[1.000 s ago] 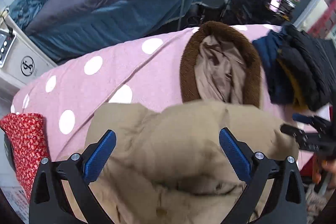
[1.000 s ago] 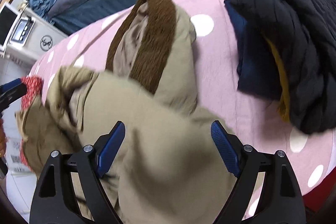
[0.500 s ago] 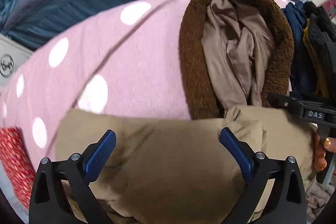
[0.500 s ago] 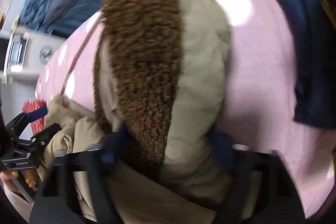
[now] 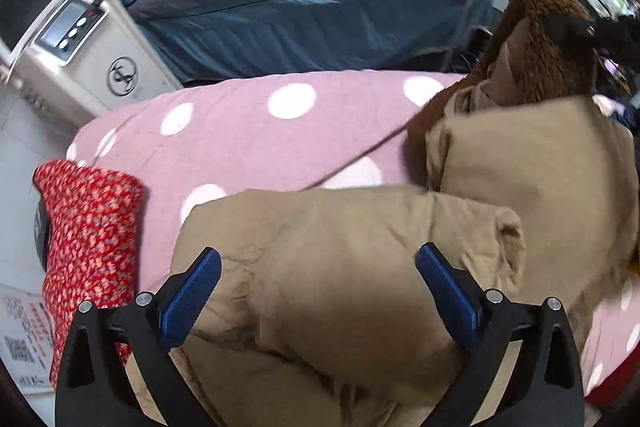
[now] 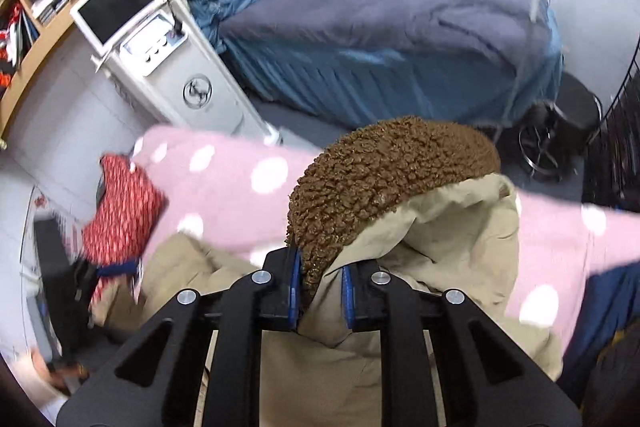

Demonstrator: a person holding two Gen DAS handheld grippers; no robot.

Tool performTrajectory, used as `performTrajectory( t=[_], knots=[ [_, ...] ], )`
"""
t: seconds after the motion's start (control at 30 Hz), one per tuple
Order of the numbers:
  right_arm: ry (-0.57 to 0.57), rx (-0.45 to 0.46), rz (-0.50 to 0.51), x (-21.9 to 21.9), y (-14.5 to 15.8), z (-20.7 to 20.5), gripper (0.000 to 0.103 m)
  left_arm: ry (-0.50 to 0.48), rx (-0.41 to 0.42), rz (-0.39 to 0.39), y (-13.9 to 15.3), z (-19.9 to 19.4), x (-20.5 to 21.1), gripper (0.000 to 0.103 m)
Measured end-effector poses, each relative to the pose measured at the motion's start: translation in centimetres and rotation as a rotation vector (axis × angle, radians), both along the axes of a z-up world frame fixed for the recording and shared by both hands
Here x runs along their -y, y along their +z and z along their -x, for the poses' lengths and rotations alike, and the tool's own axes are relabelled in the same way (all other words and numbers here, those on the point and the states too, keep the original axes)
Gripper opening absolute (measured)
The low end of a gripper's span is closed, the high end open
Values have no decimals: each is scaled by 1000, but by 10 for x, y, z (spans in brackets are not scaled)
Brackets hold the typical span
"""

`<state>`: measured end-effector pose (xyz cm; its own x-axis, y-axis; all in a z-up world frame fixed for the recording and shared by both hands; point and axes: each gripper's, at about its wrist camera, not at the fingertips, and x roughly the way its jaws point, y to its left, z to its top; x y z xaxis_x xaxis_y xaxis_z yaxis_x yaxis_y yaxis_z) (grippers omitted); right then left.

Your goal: Fold large clothes

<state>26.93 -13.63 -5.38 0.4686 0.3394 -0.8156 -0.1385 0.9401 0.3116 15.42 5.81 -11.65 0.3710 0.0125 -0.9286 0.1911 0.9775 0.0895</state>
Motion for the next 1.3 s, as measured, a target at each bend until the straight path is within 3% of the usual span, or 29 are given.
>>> performTrajectory(
  t=[0.07,0.13,0.3,0.47,0.6,0.7,0.83,0.97,1.2,1.3],
  knots=[
    [-6,-54,19,-4,-14,-24,23,44,-27,27,-6,-4,-11,96],
    [-69,-136,21,1,-37,-34,41,77,-56,71,-14,-2,-18,96],
    [-162,-184,9,22,-63,9,77,111,-67,105,-24,11,-20,96],
    [-214,-217,10,41,-74,107,77,150,-74,157,-29,20,-29,96],
    [-101,-284,-14,16,-79,169,77,138,-88,152,-20,19,-33,96],
    [-63,-277,-1,-1,-70,200,77,113,-38,125,4,25,-37,96],
    [-51,-245,-1,-7,-49,226,78,100,66,96,43,47,-57,97],
    [-21,-246,14,-10,-36,246,80,168,110,35,62,72,-105,97],
    [81,-205,36,-23,-14,271,81,334,23,32,40,113,-186,97],
    [129,-181,152,-45,-15,273,81,361,-34,51,18,127,-197,97]
  ],
)
